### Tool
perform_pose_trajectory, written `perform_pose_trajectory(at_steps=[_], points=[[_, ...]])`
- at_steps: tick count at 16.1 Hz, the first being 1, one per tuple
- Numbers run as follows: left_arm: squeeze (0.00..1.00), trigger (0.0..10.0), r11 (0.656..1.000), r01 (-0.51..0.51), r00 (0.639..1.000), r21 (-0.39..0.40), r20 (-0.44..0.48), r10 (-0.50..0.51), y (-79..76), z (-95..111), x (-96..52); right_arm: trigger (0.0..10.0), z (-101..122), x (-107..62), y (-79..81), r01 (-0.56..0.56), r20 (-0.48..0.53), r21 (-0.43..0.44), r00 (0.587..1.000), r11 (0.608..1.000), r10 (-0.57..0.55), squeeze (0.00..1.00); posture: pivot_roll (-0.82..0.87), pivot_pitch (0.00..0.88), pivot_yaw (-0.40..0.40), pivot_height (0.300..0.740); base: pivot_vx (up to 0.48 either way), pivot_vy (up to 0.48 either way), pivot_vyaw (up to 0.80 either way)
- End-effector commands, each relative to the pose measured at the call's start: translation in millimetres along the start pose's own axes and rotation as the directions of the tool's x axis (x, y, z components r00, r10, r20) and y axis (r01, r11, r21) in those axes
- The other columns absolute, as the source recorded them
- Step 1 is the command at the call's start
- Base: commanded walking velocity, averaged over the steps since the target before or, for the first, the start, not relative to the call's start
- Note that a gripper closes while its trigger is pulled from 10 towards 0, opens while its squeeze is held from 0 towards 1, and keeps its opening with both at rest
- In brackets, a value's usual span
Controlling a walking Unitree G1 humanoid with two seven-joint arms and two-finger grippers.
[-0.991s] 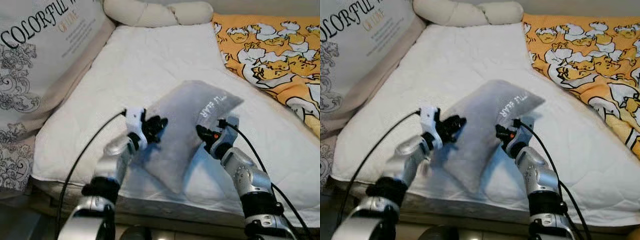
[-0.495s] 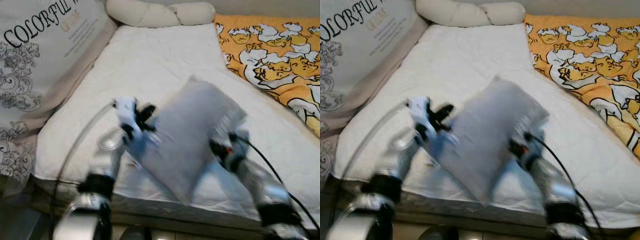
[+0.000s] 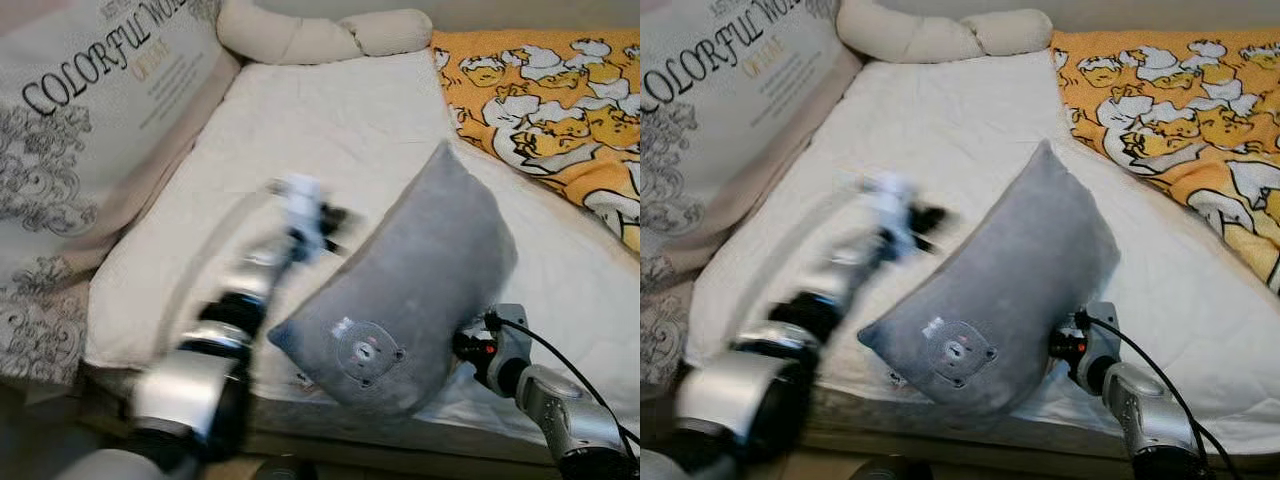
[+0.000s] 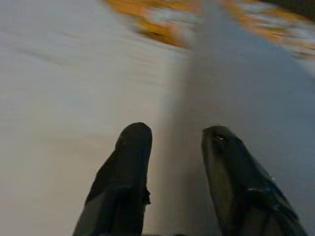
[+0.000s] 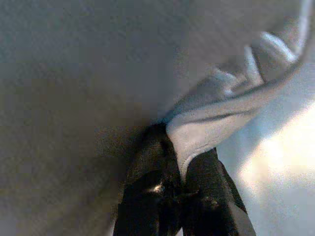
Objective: Clean up the room
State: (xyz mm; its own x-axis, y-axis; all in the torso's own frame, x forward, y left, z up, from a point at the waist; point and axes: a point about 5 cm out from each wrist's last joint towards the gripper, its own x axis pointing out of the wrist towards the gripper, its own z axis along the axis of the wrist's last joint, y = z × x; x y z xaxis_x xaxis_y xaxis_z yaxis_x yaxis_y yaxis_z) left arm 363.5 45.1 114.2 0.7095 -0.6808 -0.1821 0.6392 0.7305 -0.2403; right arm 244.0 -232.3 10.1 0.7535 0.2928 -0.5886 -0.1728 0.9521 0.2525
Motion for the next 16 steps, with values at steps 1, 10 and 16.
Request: perform_pose_trajectory(at_steps=[1, 10, 16], points=[[1.0, 10.0, 0.996, 0.062, 0.998, -0.061, -0.017, -0.063, -3.4, -6, -0.1, 0.0, -7, -3.5, -1.8, 0.02, -0.028, 0.009, 0.999, 1.0, -0.019, 0.0, -0.07, 0.0, 0.189, 0.74, 0.0, 0.0, 0.0], [1.0, 10.0, 0.948, 0.253, 0.935, -0.195, -0.204, -0.291, -10.3, -62, -20.7, 0.0, 7, 1.6, 7.3, -0.026, -0.01, -0.037, 1.0, 0.999, 0.025, 0.0, -0.04, 0.0, 0.157, 0.74, 0.0, 0.0, 0.0], [1.0, 10.0, 0.994, 0.111, 0.934, 0.017, -0.344, -0.099, 20.3, -62, -34.1, 0.0, 15, 4.7, 7.2, -0.03, 0.004, -0.051, 1.0, 0.998, 0.03, 0.0, -0.04, 0.0, 0.162, 0.74, 0.0, 0.0, 0.0]])
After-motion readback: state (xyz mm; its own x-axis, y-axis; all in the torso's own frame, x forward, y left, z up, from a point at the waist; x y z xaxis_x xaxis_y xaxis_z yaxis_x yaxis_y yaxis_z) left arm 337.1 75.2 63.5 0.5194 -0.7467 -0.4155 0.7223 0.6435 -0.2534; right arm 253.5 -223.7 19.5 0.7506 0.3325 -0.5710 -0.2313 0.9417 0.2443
